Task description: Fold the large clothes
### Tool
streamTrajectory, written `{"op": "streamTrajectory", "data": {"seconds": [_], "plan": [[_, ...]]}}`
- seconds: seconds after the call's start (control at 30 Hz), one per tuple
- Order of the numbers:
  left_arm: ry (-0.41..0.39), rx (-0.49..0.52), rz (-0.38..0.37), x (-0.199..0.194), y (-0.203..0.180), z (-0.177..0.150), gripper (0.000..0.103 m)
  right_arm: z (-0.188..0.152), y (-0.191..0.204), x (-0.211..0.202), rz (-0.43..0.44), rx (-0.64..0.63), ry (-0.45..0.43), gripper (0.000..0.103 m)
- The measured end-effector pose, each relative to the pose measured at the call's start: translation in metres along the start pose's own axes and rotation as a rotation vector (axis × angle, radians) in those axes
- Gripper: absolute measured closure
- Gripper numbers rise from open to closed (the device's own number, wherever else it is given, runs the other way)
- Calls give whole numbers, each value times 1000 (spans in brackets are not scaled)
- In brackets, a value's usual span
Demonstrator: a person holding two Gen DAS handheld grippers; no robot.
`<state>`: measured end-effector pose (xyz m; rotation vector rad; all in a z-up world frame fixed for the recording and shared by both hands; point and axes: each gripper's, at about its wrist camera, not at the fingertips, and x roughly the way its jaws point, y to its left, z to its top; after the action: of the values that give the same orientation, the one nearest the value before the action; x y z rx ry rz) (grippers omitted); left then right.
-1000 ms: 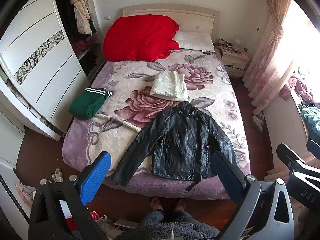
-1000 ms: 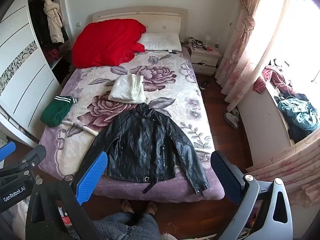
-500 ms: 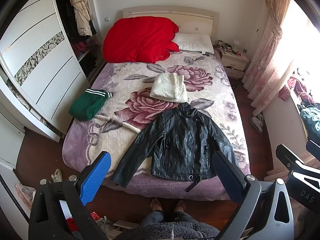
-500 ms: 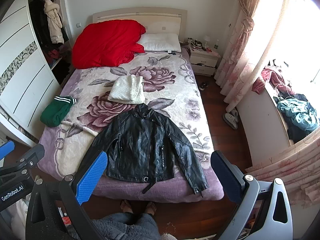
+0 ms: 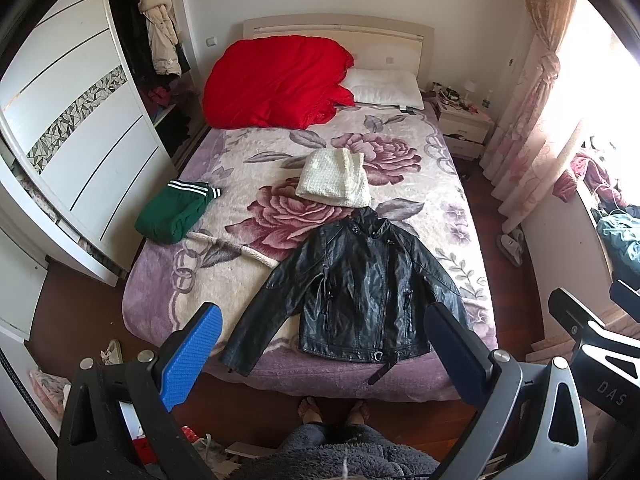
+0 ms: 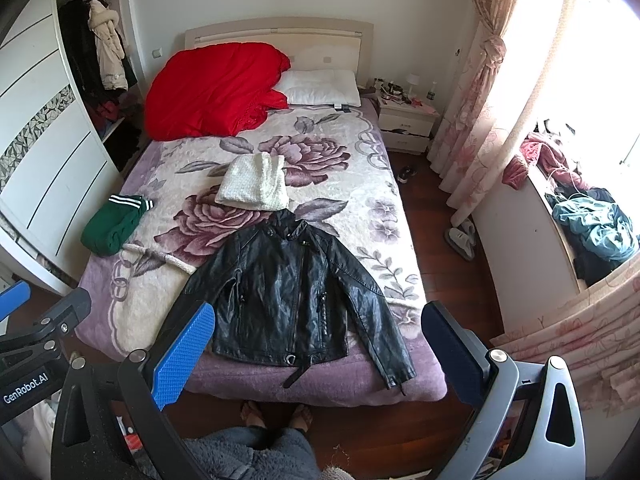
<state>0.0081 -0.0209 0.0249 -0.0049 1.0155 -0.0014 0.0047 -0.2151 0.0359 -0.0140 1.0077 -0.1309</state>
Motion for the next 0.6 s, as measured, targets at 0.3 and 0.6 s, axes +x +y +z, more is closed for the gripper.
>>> {"op": "streamTrajectory", "data": {"seconds": [0.3,0.6], "plan": [[-7,7,-4,-1,-7,-1,0,1,-1,-2,0,-3,-3,0],[-16,6,-6,-3,-11,1,0,0,-8,-4,2,-1,-8,0]]}}
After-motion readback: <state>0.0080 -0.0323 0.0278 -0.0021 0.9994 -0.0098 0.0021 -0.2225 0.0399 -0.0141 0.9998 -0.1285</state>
